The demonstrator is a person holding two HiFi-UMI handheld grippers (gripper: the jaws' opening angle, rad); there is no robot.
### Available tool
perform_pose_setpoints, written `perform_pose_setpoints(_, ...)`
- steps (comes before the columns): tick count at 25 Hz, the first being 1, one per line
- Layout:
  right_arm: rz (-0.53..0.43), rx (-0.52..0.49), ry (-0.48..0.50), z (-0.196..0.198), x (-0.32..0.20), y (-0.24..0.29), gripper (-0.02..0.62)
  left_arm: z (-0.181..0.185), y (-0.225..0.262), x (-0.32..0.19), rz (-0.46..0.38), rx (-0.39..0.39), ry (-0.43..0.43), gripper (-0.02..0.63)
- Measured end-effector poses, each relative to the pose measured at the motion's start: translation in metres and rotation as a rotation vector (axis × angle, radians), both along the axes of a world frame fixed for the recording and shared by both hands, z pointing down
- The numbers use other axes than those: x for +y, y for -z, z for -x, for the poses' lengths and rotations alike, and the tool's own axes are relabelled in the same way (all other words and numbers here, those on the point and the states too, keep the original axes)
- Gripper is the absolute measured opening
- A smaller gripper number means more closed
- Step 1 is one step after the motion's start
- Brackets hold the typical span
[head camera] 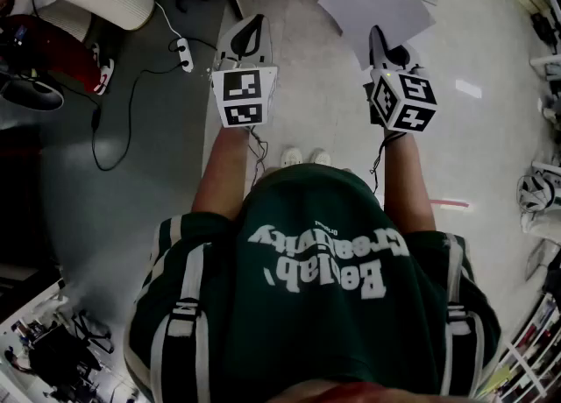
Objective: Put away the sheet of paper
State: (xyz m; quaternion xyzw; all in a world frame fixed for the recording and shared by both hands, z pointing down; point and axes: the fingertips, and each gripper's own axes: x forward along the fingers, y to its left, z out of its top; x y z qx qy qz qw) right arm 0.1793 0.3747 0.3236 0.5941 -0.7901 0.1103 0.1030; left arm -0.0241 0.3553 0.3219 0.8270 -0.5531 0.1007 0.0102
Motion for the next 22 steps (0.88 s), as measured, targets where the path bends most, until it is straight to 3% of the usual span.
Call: perform_pose_setpoints(22, -0.024, -0.005, -0.022, 0.037, 0.003, -0.002, 0.034, 0.041, 0.004, -0.001, -0.029, 0.002, -0.033, 0.018)
